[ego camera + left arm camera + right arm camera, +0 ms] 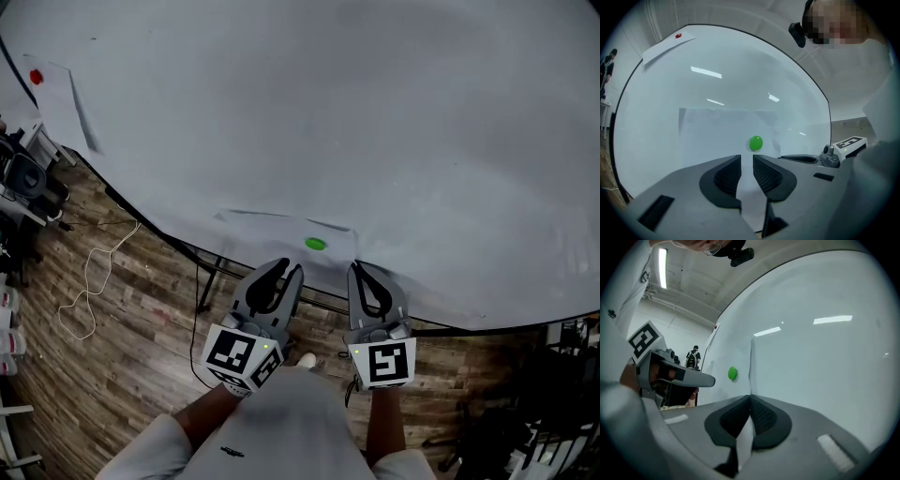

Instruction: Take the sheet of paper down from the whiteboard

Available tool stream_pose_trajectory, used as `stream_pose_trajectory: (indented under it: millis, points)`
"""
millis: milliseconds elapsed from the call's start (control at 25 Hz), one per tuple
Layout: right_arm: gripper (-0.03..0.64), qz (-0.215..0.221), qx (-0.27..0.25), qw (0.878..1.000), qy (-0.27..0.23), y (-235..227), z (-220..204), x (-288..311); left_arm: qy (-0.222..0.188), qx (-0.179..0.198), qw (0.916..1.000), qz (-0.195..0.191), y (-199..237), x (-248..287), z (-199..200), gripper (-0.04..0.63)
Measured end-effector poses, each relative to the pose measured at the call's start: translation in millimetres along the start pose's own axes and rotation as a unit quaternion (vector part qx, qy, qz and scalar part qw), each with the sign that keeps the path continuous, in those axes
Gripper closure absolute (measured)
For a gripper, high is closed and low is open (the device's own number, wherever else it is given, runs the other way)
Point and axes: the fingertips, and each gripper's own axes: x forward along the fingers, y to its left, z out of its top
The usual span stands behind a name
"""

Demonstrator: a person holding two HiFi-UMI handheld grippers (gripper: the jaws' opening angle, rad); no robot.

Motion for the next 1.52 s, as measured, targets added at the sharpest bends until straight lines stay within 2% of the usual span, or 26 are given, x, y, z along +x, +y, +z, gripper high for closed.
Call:
stream_pose_trajectory:
  millis: [200,400,600,760,960,1240,1520]
  points:
    - [0.606,0.002,0.010,1.000,-0.014,0.5,3.2,-0.1,-0.002,0.011,0.9999,-0.001,-2.5,2.5,6.6,0.517]
    - [0.606,0.003,0.003,1.000,-0.003,2.5,1.1,-3.0,0.000,0.005,1.0000,-0.005,-9.3,7.2,7.3,0.517]
    - [0.606,-0.001,0.004,1.000,-0.015,1.2,4.5,-5.3,-0.009,0.027,0.9996,-0.005,-21.8,15.5,22.7,0.474]
    - [0.606,0.000,0.012,1.000,-0.021,3.1,6.5,-6.1,-0.012,0.039,0.9991,0.009,-26.0,21.0,28.1,0.454]
    - [0.606,0.002,0.015,0.999,-0.028,3.0,6.4,-6.8,-0.011,0.036,0.9988,0.032,-24.2,32.9,28.0,0.442]
    - [0.606,0.005,0.029,0.999,-0.034,3.7,4.4,-7.9,-0.019,0.039,0.9963,0.075,-19.7,37.5,27.4,0.457]
    - [0.606,0.005,0.035,0.999,-0.038,5.5,4.4,-8.9,-0.021,0.038,0.9958,0.080,-17.2,37.3,27.3,0.471]
